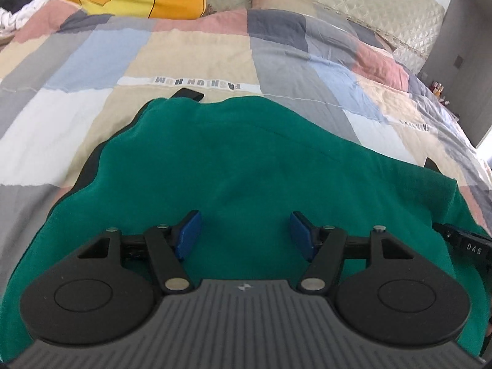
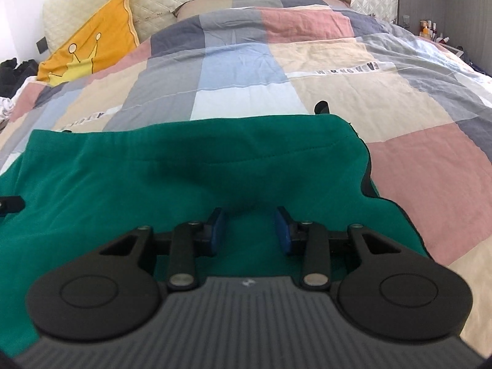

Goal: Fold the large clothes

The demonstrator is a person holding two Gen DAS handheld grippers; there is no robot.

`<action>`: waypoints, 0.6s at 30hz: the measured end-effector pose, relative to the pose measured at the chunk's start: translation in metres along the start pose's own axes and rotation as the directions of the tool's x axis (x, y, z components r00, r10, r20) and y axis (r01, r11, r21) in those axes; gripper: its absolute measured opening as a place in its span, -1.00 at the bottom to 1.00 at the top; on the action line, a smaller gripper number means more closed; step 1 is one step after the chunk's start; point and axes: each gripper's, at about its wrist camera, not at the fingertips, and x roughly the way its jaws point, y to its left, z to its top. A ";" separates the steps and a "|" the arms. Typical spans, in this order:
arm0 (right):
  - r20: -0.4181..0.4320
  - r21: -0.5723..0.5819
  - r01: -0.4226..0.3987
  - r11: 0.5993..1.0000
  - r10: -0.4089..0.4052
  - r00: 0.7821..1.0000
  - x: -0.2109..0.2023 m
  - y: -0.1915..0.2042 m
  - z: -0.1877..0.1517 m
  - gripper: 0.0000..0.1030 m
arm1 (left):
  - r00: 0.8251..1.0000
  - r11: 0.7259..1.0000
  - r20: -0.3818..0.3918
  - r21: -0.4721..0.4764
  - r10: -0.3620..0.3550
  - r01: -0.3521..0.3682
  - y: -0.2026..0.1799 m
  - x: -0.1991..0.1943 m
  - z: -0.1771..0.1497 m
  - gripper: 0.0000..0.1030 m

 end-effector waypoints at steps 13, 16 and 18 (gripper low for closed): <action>0.085 0.039 -0.067 0.997 0.063 0.994 -0.068 0.010 0.003 -0.22 | 0.994 0.997 0.105 0.077 -0.013 0.005 -0.021 -0.078 -0.019 0.34; 0.115 0.029 -0.081 0.996 0.077 0.990 -0.095 0.012 0.000 -0.22 | 0.989 0.995 0.149 0.102 -0.022 0.007 -0.031 -0.106 -0.026 0.34; 0.133 0.016 -0.089 0.996 0.086 0.987 -0.112 0.015 -0.002 -0.21 | 0.984 0.994 0.175 0.109 -0.036 0.016 -0.037 -0.125 -0.032 0.34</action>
